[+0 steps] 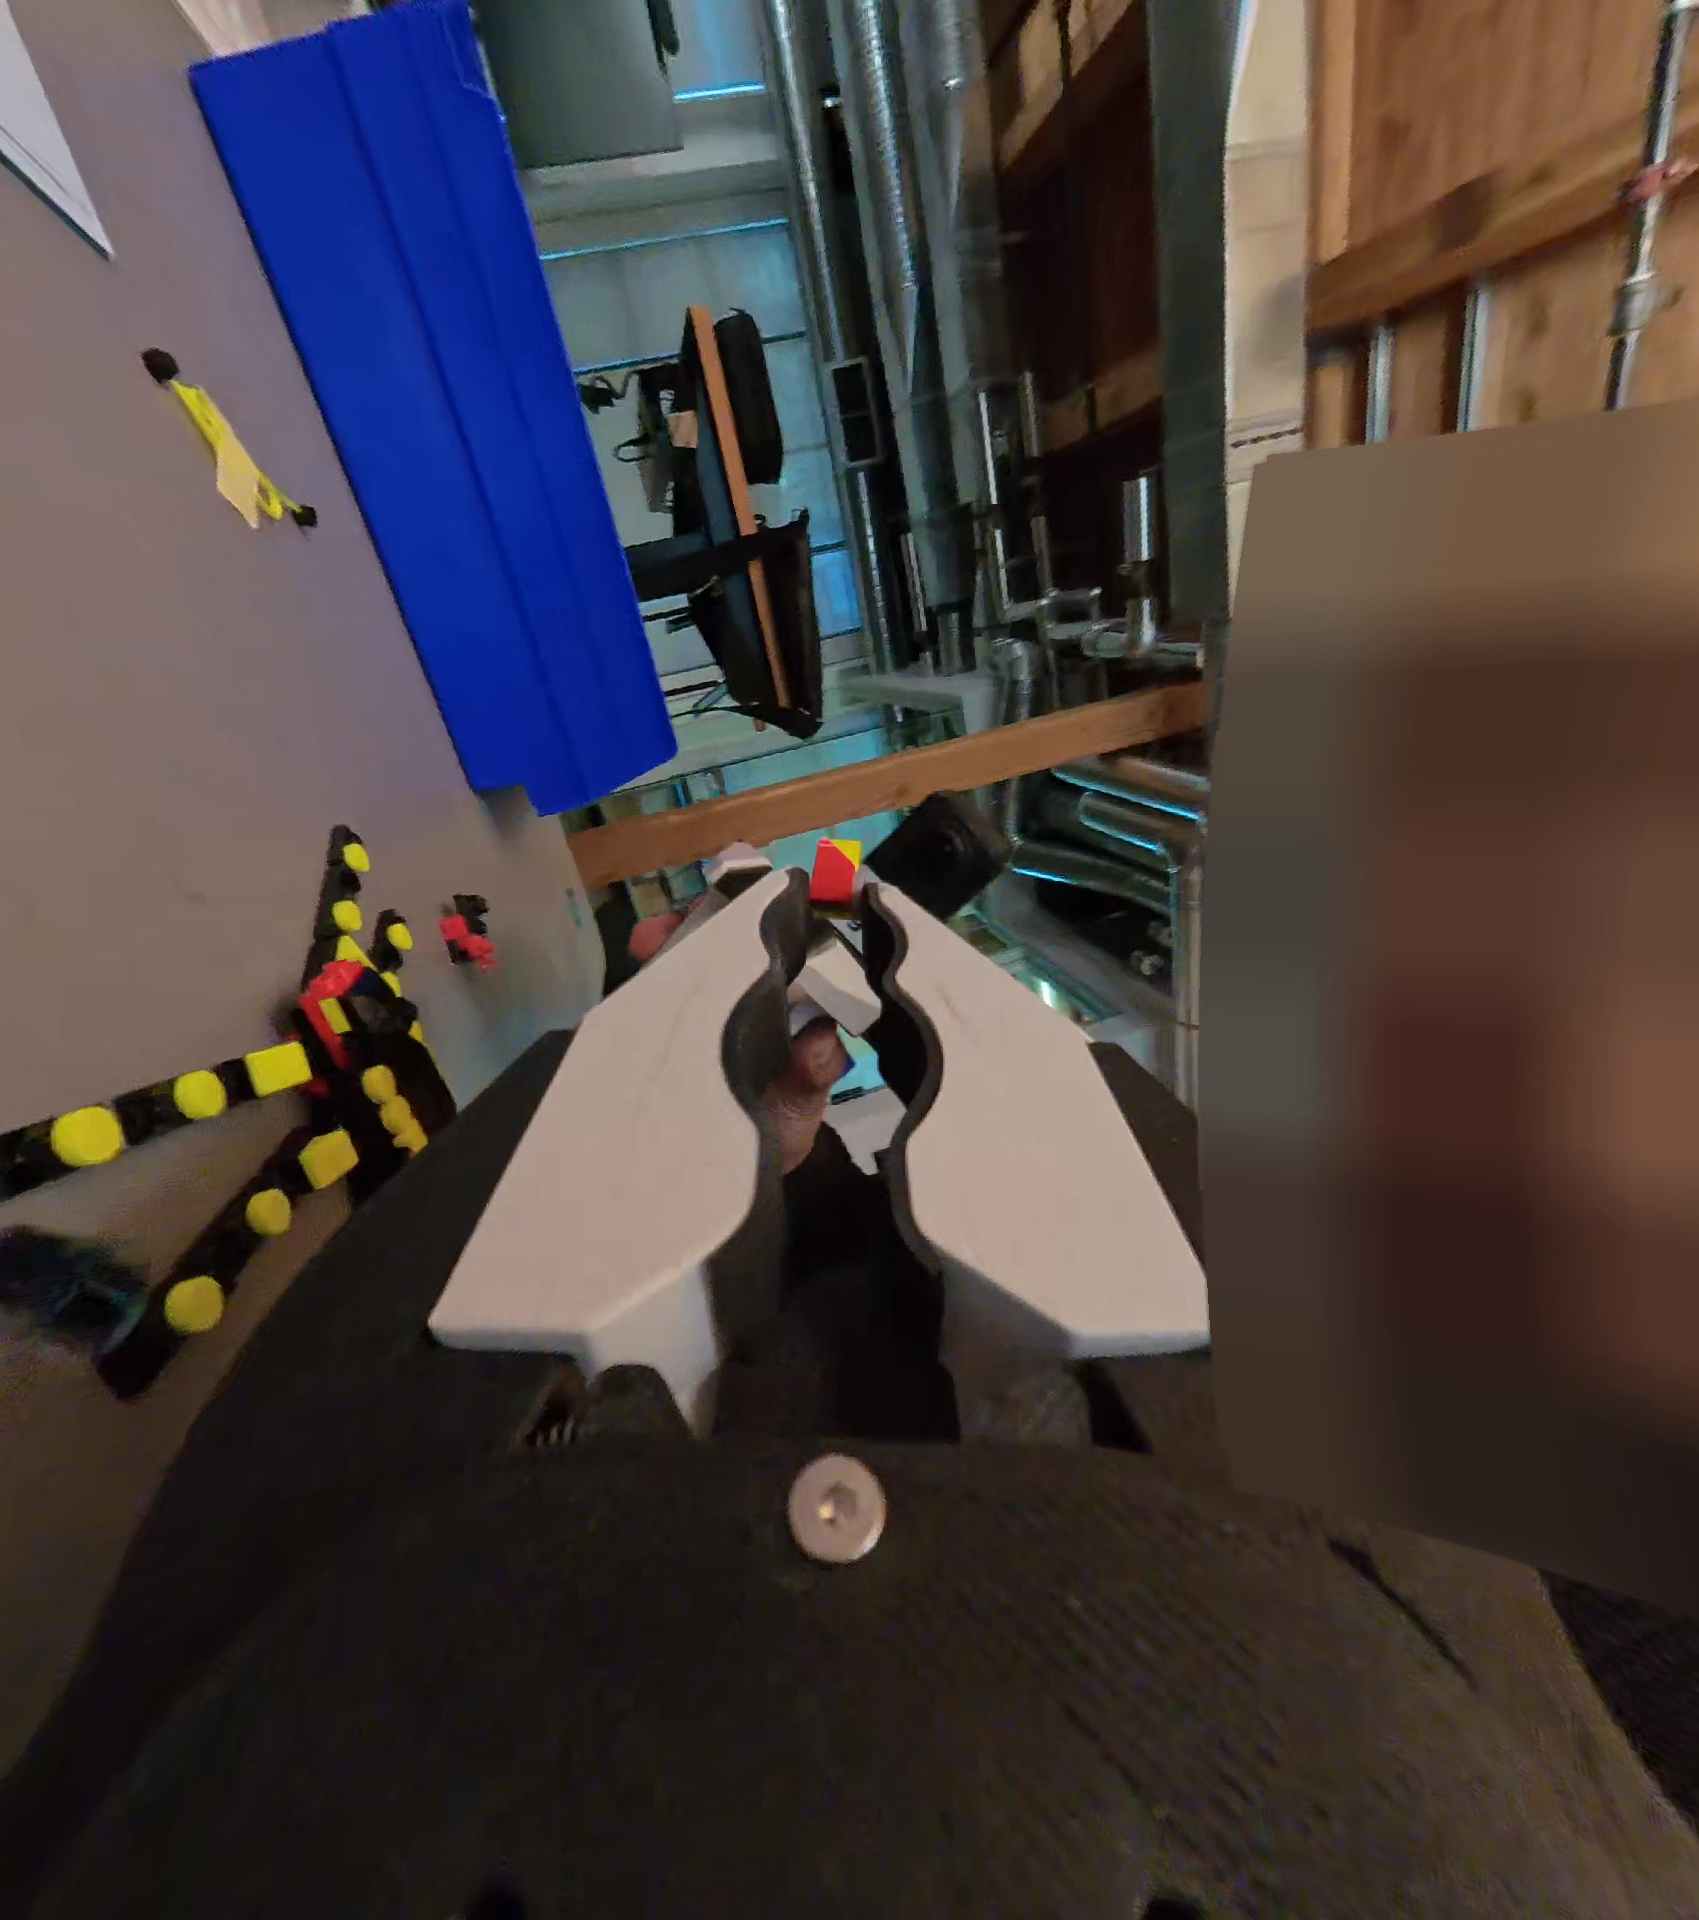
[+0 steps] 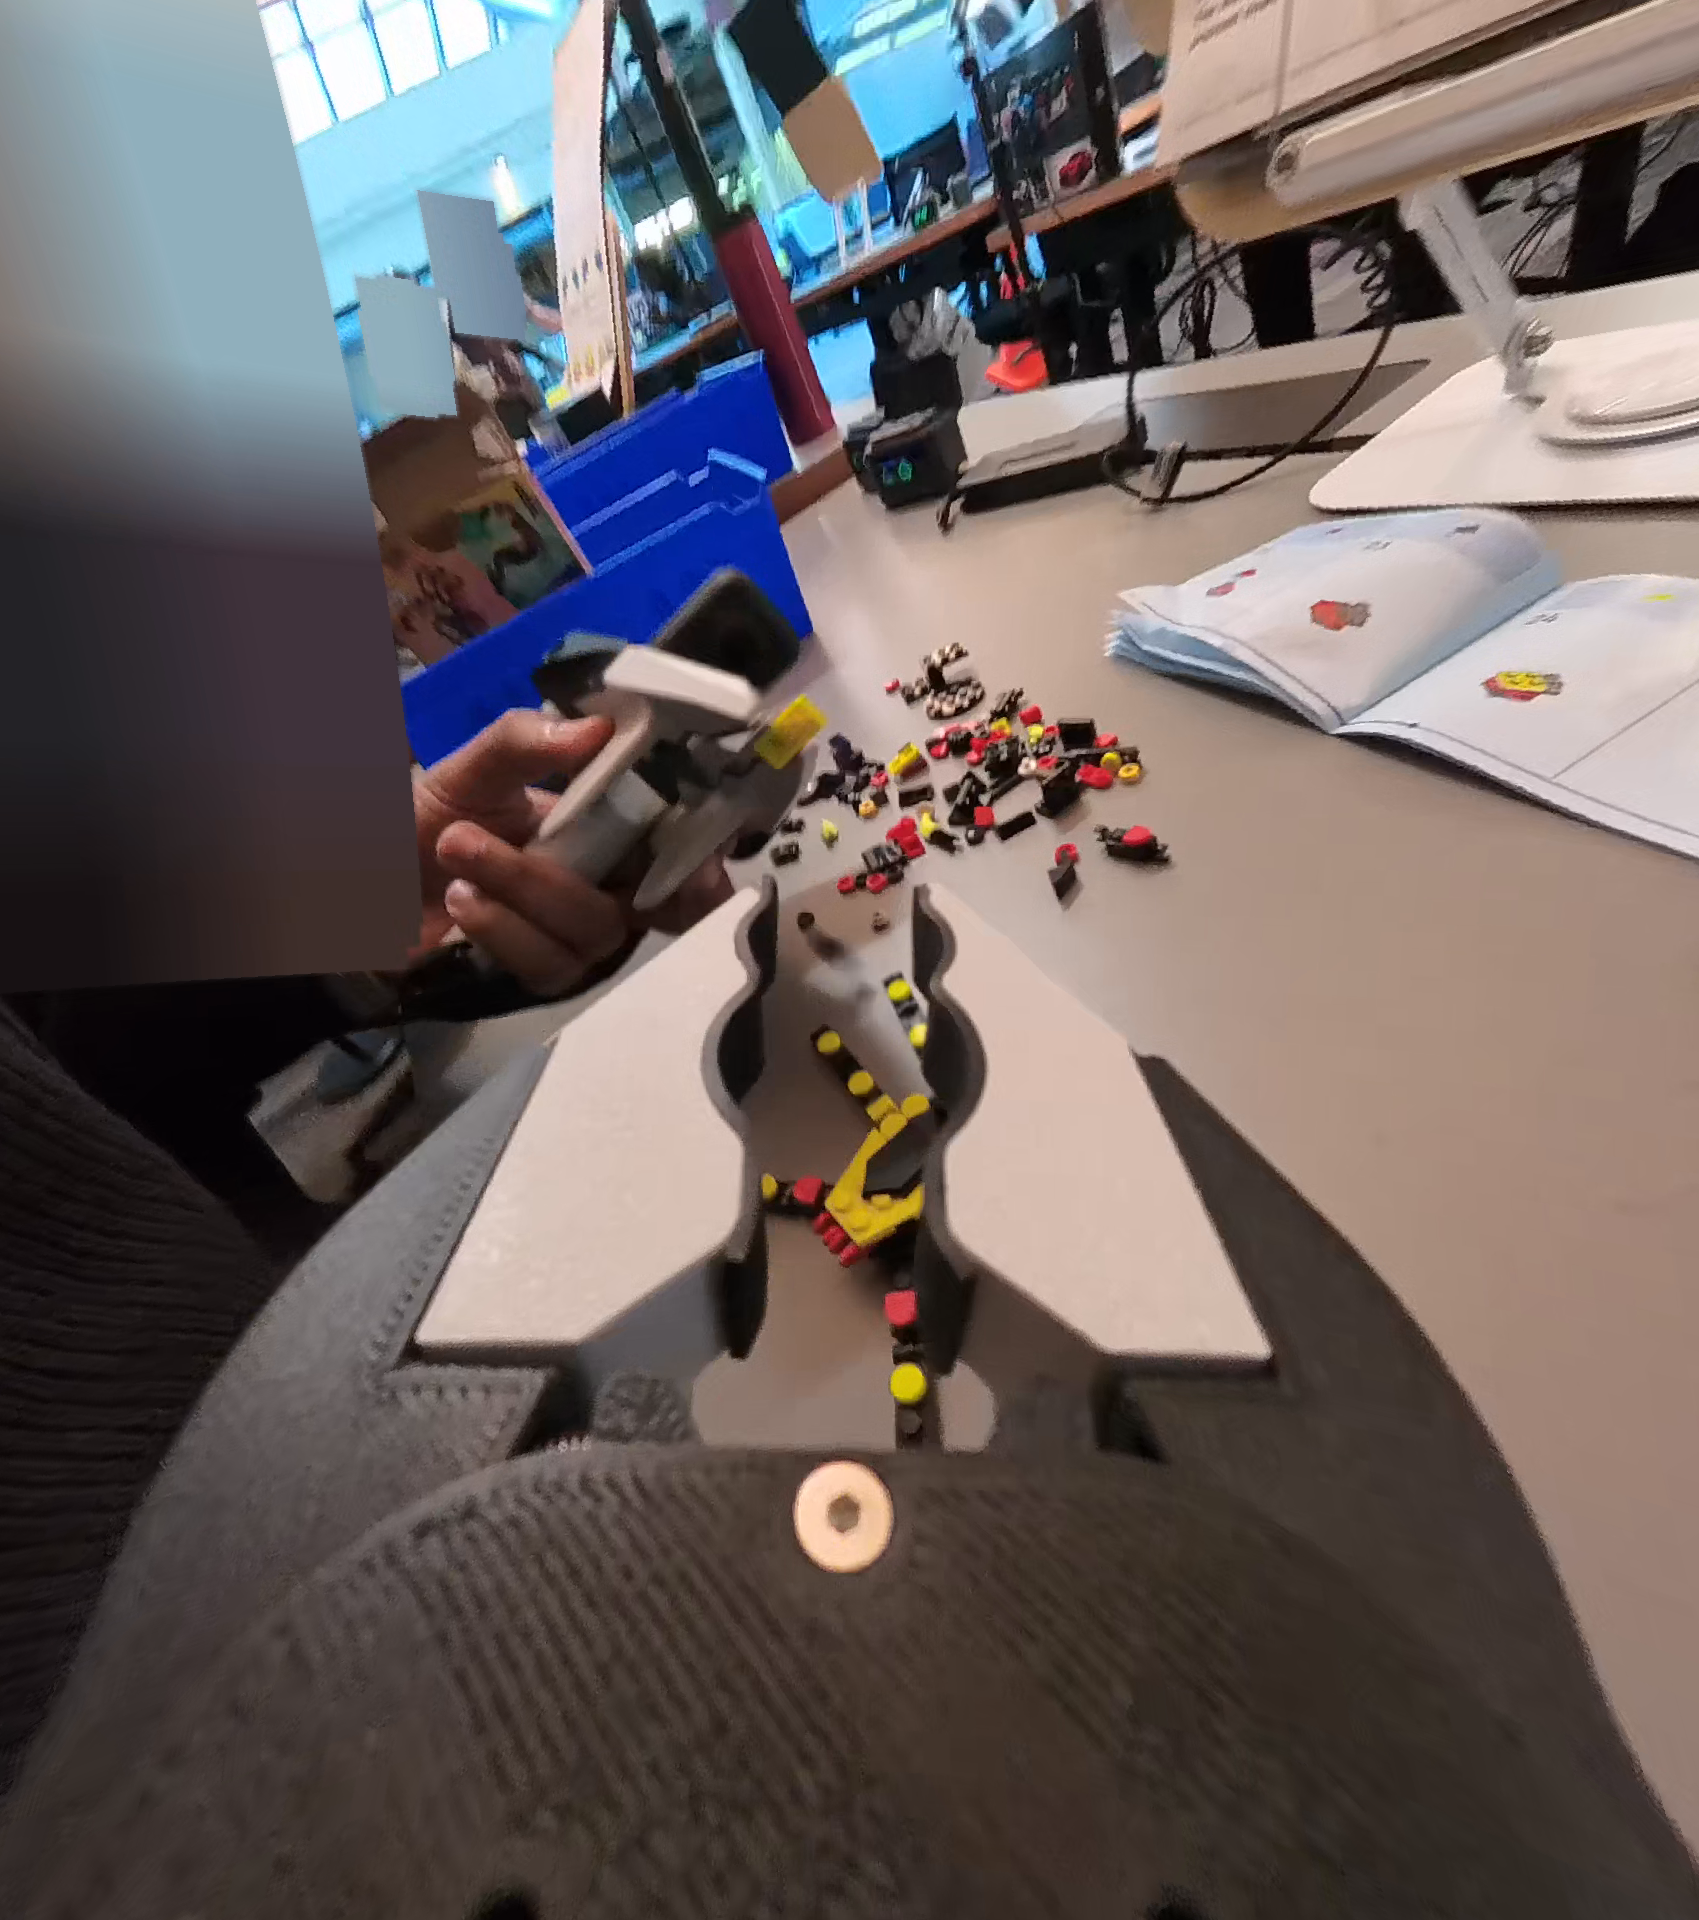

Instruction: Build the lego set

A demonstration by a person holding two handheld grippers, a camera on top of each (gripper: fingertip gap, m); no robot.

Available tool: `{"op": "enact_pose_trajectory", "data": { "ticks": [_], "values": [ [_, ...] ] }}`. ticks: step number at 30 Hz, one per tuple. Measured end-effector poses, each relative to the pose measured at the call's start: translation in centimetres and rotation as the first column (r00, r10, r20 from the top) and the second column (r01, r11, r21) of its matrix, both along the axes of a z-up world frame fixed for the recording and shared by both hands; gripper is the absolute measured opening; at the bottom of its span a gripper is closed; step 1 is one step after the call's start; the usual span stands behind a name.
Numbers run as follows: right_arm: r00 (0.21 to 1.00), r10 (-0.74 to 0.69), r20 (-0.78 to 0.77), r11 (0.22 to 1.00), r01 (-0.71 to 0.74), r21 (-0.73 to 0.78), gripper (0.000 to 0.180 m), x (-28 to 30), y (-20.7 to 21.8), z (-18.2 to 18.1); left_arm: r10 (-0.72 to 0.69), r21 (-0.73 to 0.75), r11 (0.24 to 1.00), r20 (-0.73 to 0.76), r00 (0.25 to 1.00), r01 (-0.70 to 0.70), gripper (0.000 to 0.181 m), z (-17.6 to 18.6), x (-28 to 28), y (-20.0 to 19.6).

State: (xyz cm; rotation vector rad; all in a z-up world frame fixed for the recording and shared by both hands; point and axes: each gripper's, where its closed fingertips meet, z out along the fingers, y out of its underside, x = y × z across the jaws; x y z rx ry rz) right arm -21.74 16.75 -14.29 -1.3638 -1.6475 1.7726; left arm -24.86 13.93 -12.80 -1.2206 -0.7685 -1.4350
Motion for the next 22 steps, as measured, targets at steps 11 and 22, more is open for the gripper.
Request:
{"op": "enact_pose_trajectory", "data": {
  "ticks": [11, 22],
  "values": [
    [1.0, -0.013, -0.001, 0.989, 0.013, 0.15, 0.027, 0.5, 0.8, -1.1, 0.296, -0.076, 0.943, -0.248, 0.922, -0.323, 0.007, -0.8, -9.0, -4.6],
    [0.997, 0.051, -0.054, 0.95, -0.032, 0.311, 0.029, -0.2, -0.8, -1.5, 0.191, -0.017, 0.981, -0.086, 0.978, -0.193, 0.007, 0.0, -5.3, -4.3]
  ]
}}
